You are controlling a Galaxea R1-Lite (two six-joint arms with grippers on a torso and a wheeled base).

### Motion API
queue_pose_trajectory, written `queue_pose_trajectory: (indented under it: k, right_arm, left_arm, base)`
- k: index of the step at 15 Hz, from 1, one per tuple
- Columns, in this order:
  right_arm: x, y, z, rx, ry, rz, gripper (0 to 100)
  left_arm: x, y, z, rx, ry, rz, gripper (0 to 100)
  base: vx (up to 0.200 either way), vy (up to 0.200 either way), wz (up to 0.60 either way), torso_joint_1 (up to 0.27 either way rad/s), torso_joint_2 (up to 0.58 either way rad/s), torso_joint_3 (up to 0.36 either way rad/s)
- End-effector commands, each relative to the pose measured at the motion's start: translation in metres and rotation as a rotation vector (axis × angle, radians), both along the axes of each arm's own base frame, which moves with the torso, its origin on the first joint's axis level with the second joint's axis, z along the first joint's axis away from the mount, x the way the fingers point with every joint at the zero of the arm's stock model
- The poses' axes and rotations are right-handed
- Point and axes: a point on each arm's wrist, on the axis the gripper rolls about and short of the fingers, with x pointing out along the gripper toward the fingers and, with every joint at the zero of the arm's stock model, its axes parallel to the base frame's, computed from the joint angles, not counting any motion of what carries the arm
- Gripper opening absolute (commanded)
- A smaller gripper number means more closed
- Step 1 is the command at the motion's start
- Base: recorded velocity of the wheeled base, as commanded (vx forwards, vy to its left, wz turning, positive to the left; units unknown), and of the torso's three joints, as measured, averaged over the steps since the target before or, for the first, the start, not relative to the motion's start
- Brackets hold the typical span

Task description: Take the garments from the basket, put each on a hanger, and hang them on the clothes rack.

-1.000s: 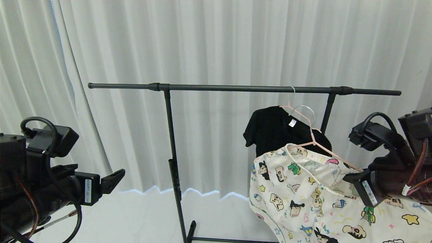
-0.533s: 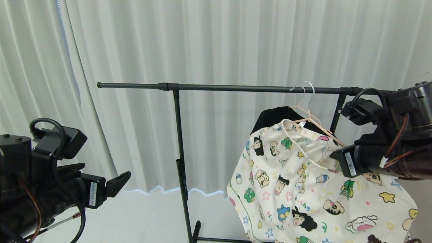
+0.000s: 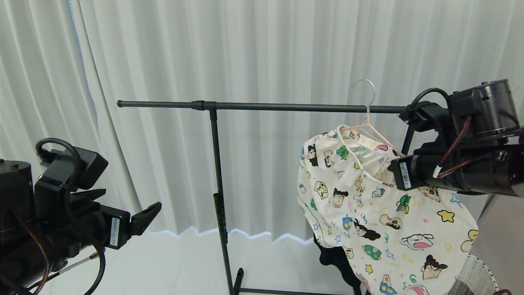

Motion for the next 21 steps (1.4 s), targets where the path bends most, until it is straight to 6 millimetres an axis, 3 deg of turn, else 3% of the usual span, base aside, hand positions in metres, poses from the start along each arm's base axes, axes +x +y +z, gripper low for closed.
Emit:
queue_pose_trajectory:
  k: [1, 17, 21]
  right_arm:
    - [-0.002, 0.003, 0.0, -0.006, -0.001, 0.006, 0]
    - [-0.007, 0.014, -0.004, -0.015, 0.01, 0.05, 0]
    - [-0.002, 0.017, -0.01, -0.024, 0.026, 0.047, 0]
  left_arm:
    - [0.0, 0.0, 0.001, -0.002, -0.005, -0.001, 100]
    - [-0.002, 0.0, 0.001, -0.002, -0.01, -0.006, 100]
    - [-0.002, 0.0, 0.001, -0.002, -0.01, -0.006, 100]
  base:
    - [0.2, 0.0, 0.0, 0.002, 0.0, 0.007]
    - [0.2, 0.0, 0.0, 0.001, 0.0, 0.002]
    - [0.0, 0.0, 0.0, 0.0, 0.0, 0.0]
